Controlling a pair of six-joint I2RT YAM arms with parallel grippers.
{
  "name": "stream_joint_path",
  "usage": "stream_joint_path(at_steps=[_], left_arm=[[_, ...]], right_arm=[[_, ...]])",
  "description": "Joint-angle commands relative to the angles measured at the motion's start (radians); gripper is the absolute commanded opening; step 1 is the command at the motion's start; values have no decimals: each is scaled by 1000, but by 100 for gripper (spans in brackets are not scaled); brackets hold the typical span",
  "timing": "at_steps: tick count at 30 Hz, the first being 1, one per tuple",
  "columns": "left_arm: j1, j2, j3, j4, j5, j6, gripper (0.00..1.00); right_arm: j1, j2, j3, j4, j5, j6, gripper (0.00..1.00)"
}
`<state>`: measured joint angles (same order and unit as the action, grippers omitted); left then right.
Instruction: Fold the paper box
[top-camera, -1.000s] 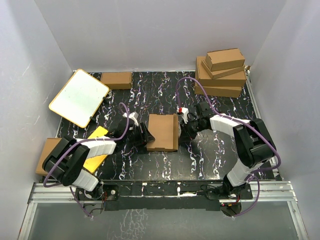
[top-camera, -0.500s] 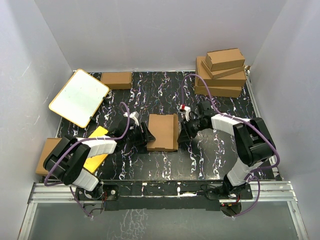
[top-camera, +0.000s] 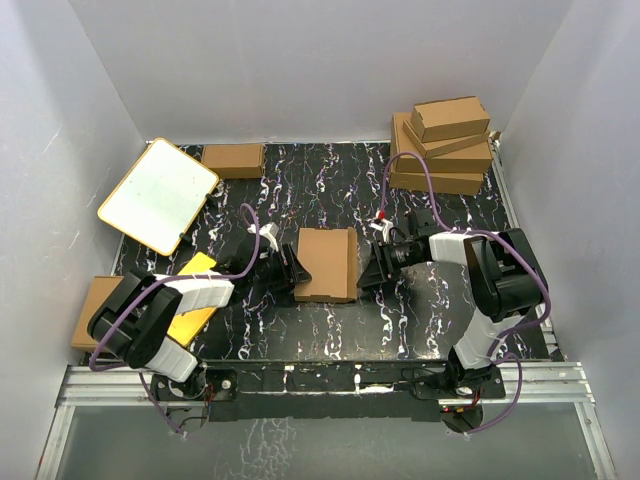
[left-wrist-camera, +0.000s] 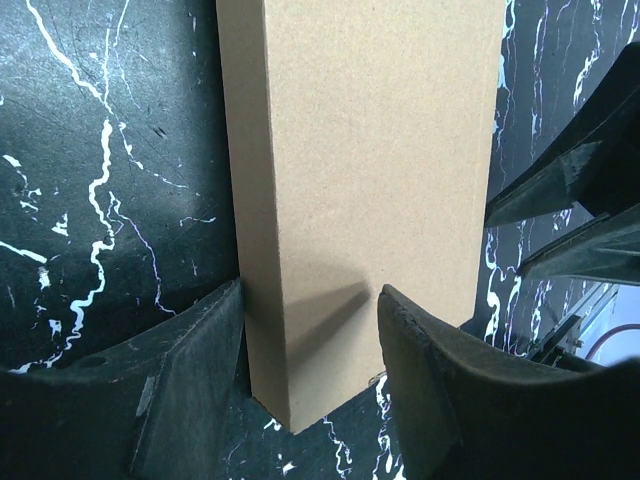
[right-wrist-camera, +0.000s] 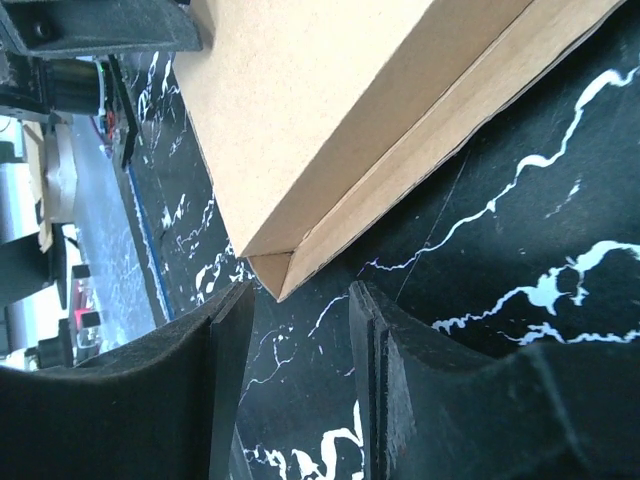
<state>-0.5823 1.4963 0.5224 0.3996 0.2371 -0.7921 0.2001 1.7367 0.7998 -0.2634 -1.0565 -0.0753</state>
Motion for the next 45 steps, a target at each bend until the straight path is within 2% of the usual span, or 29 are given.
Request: stream_joint_path(at_steps=[1, 10, 24, 32, 40, 45], left_arm=[[4, 13, 10, -26, 9, 14, 55], [3, 29, 16, -19, 19, 14, 54], [3, 42, 35, -30, 20, 34, 54], [4, 54, 56, -48, 22, 59, 54], [56, -17, 126, -188, -25, 121, 58], [85, -120, 161, -310, -72, 167, 64]], right_arm=[[-2, 3, -14, 79, -74, 54, 47], [15, 58, -19, 96, -88, 77, 44], [45, 49, -16, 98, -163, 79, 36], [67, 47, -13, 90, -170, 65, 35], [24, 16, 102, -166, 20, -229, 42], [-38, -52, 160, -272, 48, -374, 46]])
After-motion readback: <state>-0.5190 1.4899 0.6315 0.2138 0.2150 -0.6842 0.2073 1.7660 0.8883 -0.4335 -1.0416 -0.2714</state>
